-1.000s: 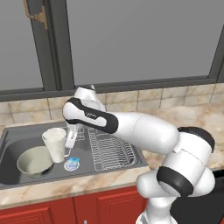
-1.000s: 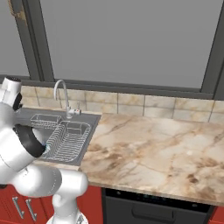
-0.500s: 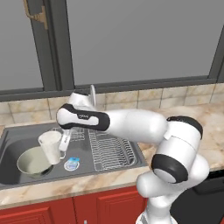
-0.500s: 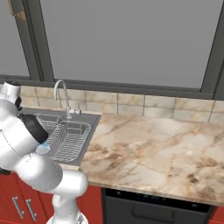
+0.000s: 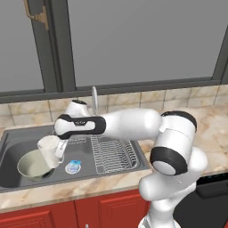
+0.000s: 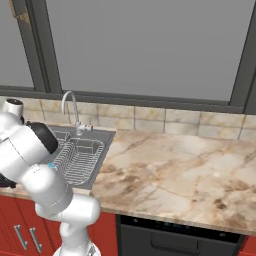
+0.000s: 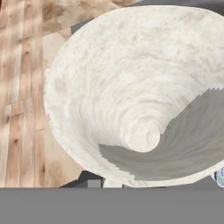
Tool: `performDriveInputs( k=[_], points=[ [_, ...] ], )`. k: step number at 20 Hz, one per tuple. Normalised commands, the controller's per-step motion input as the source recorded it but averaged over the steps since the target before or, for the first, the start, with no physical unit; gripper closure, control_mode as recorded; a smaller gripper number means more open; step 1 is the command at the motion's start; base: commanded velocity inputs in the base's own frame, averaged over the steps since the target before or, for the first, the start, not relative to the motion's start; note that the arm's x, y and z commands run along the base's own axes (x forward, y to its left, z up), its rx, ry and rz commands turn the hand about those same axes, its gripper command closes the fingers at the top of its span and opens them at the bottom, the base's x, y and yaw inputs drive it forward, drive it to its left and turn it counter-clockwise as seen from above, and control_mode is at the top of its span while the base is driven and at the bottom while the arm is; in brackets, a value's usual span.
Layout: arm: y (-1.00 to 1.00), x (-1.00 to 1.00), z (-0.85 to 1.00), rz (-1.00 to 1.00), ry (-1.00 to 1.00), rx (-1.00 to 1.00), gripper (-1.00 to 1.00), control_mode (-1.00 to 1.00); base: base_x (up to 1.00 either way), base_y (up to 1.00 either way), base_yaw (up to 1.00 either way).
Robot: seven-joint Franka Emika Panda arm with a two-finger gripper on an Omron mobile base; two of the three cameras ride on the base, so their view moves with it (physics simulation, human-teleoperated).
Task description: Pick the jug and bowl and place them in the sink. Then turn on the water.
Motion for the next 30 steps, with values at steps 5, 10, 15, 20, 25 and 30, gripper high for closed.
performDriveInputs(
  k=[5, 10, 15, 20, 25, 30],
  points=[
    [0.03, 0.19, -0.26, -0.03, 0.00, 0.00, 1.00, -1.00, 0.00, 0.00, 0.00],
    [0.22, 0.16, -0.25, -0.06, 0.02, 0.00, 1.00, -1.00, 0.00, 0.00, 0.00],
    [0.24, 0.14, -0.26, -0.06, 0.02, 0.00, 1.00, -1.00, 0.00, 0.00, 0.00],
    [0.22, 0.18, -0.23, -0.06, 0.01, 0.00, 1.00, -1.00, 0.00, 0.00, 0.00],
    [0.26, 0.12, -0.33, -0.07, 0.00, 0.00, 1.00, -1.00, 0.00, 0.00, 0.00],
    [0.19, 0.23, -0.25, -0.07, 0.00, 0.00, 1.00, -1.00, 0.00, 0.00, 0.00]
  ],
)
